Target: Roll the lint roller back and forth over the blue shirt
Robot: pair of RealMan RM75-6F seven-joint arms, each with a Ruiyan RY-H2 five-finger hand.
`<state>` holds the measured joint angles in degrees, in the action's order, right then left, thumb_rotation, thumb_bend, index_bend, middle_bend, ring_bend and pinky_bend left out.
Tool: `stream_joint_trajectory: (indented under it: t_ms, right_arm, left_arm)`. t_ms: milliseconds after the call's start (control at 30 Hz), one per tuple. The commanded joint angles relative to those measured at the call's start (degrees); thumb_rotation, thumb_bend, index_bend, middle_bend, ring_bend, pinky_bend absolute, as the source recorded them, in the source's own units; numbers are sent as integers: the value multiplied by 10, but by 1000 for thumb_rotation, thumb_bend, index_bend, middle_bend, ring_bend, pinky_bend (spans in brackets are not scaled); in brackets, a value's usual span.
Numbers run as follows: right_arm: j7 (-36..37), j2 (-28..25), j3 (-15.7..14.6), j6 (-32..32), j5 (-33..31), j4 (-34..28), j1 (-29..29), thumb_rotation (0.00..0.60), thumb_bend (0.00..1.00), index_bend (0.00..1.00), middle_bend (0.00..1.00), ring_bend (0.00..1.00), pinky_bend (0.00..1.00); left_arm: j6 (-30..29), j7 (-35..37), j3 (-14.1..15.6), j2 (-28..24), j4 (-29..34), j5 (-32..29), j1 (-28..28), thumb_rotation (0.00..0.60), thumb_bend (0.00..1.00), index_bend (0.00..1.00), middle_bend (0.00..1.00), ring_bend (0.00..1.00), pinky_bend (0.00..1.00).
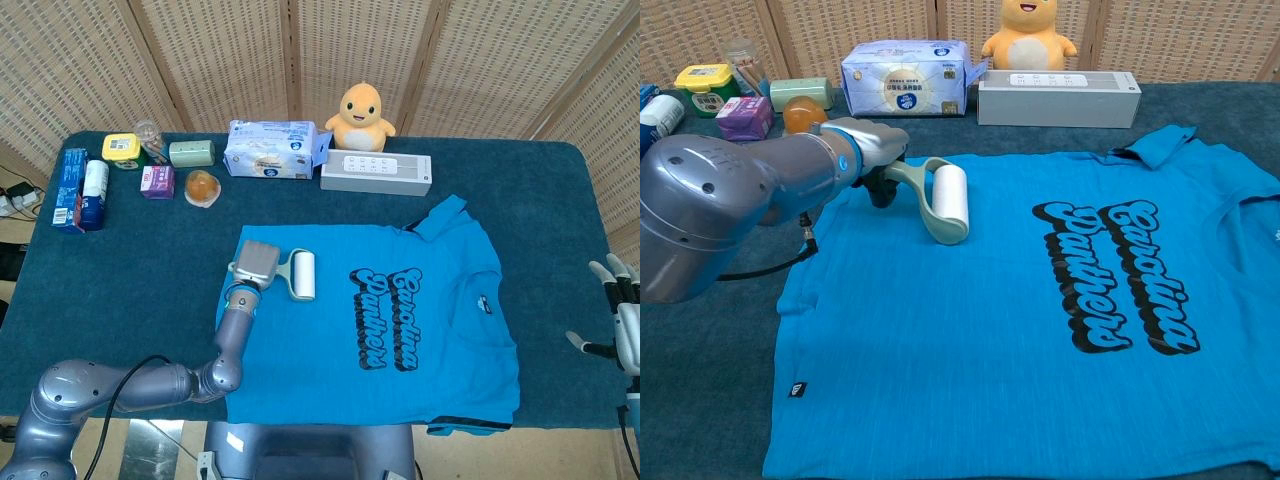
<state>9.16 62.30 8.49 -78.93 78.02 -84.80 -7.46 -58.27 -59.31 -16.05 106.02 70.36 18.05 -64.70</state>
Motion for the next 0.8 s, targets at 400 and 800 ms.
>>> stream_joint_trajectory:
  t_ms: [400, 800]
  right_arm:
    - [-11, 2, -2, 0, 1, -5, 0, 600, 0, 117, 0, 0, 0]
    - [-14, 2, -3, 1, 1, -8, -1, 600, 0, 117, 0, 0, 0]
  left_arm:
    - [10, 37, 34, -66, 31, 15, 52, 600, 689, 980, 943, 763, 966]
    - [11, 25, 27, -52, 26, 7, 32, 600, 690, 980, 943, 762, 966]
